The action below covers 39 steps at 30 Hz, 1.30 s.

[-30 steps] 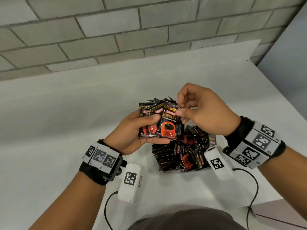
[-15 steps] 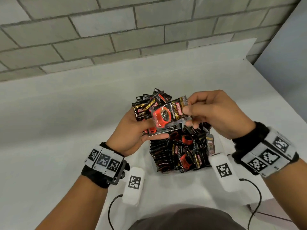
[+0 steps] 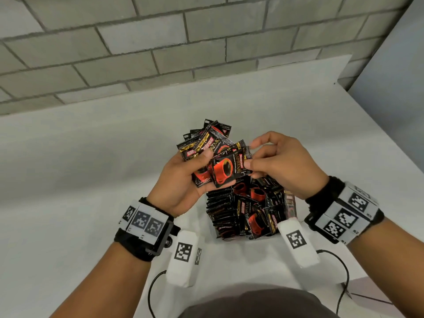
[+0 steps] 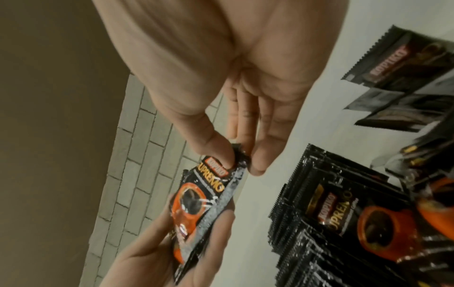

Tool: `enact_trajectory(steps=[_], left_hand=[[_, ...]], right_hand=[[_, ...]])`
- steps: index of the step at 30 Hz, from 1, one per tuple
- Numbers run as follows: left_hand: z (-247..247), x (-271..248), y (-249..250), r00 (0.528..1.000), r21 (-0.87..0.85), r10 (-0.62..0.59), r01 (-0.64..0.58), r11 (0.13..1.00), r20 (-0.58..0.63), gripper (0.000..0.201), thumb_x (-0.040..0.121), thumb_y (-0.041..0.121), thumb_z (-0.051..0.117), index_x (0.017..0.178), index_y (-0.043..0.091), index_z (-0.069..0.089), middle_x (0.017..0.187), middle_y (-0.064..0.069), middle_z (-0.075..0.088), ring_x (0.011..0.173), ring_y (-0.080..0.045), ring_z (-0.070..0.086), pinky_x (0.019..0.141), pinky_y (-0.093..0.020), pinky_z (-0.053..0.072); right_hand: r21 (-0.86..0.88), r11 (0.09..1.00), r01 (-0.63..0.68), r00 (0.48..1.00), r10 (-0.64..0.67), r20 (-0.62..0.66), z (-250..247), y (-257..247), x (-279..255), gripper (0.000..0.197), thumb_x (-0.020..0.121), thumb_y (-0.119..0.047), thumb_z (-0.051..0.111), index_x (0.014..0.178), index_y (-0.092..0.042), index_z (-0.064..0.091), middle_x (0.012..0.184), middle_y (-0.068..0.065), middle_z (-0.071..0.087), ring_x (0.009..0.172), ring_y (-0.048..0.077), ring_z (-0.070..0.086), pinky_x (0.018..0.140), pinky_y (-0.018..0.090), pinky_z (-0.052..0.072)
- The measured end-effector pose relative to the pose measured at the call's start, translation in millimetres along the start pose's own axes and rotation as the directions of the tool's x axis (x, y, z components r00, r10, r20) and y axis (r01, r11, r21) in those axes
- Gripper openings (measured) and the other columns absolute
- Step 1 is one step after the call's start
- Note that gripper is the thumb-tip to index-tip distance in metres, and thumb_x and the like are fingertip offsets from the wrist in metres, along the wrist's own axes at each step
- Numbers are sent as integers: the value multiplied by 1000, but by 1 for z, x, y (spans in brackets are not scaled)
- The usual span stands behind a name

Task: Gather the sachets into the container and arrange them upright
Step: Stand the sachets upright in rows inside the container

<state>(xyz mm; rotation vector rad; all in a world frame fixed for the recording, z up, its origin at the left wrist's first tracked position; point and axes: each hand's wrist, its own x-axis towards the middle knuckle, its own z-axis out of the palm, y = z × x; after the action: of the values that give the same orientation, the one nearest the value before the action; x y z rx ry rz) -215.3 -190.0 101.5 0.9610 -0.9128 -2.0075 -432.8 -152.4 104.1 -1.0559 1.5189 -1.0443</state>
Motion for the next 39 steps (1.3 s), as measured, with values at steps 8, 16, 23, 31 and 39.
enact_trajectory(steps=[8,16,23,31,39], left_hand=[[-15,3,13,989,306,94,-56,950,-111,37,102,7,58,138,12,53,124,-14,71,99,-36,75,74,-57,62],[-2,-6,14,985,551,-67,-31,834,157,41,93,7,68,131,16,55,111,-4,76,92,-31,77,61,-42,64],[-5,-6,11,989,482,-67,-6,876,135,50,83,19,72,130,11,57,113,-11,75,92,-35,76,58,-41,63],[-17,-3,14,998,419,41,-56,906,45,51,87,21,68,135,10,56,114,-14,75,94,-35,75,61,-39,63],[-4,-4,0,990,348,-82,37,937,115,41,96,5,63,135,8,54,113,-21,74,97,-40,75,70,-43,64]], right_hand=[[-358,919,168,984,-176,11,-28,-30,-4,11,84,-10,78,82,-20,74,76,8,72,65,18,70,67,24,57],[-633,610,475,880,-345,327,-11,-47,-15,26,83,-15,77,104,-30,76,82,-11,65,72,8,61,71,27,51],[-644,589,488,871,-378,314,1,-36,-13,22,79,-9,77,98,-20,76,86,-9,63,73,4,60,74,32,53],[-540,771,337,941,-267,207,-15,-42,-13,17,77,-16,82,79,-30,73,80,-10,72,72,10,70,76,33,59],[-195,958,210,967,-175,183,-19,-34,-7,13,81,2,78,87,-6,69,83,14,72,72,33,75,79,60,59]])
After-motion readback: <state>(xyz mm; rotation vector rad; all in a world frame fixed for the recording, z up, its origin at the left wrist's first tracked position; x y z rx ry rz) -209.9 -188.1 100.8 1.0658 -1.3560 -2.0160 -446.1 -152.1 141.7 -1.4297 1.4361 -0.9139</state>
